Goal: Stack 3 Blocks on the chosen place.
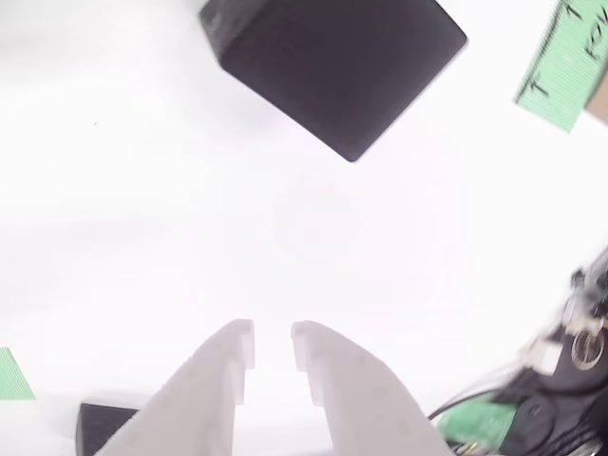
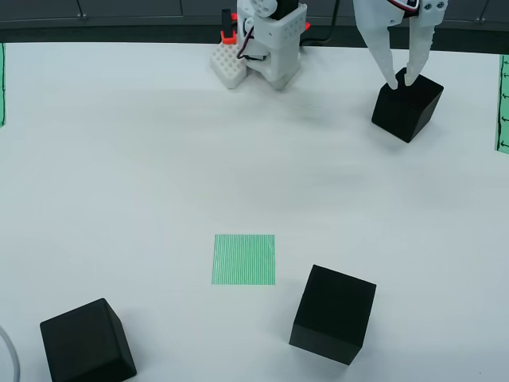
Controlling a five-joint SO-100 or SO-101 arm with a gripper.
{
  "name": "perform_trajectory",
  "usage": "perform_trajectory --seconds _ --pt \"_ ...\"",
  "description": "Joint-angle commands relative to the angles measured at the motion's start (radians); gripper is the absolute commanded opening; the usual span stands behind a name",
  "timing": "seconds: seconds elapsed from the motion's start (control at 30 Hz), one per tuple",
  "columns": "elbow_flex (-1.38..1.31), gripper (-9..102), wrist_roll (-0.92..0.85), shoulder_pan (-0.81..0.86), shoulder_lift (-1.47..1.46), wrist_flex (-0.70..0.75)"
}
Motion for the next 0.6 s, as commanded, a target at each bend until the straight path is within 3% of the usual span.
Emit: perform_trajectory --seconds 0.0,0.13,0.33,0.57 --pt "0.028 0 -0.206 -0.015 0.003 0.043" --pt "0.044 1 -0.278 -0.041 -0.002 0.054" --pt "-0.051 23 -0.305 -0.107 -0.064 0.101" --pt "-0.114 31 -0.348 -0.158 -0.210 0.135"
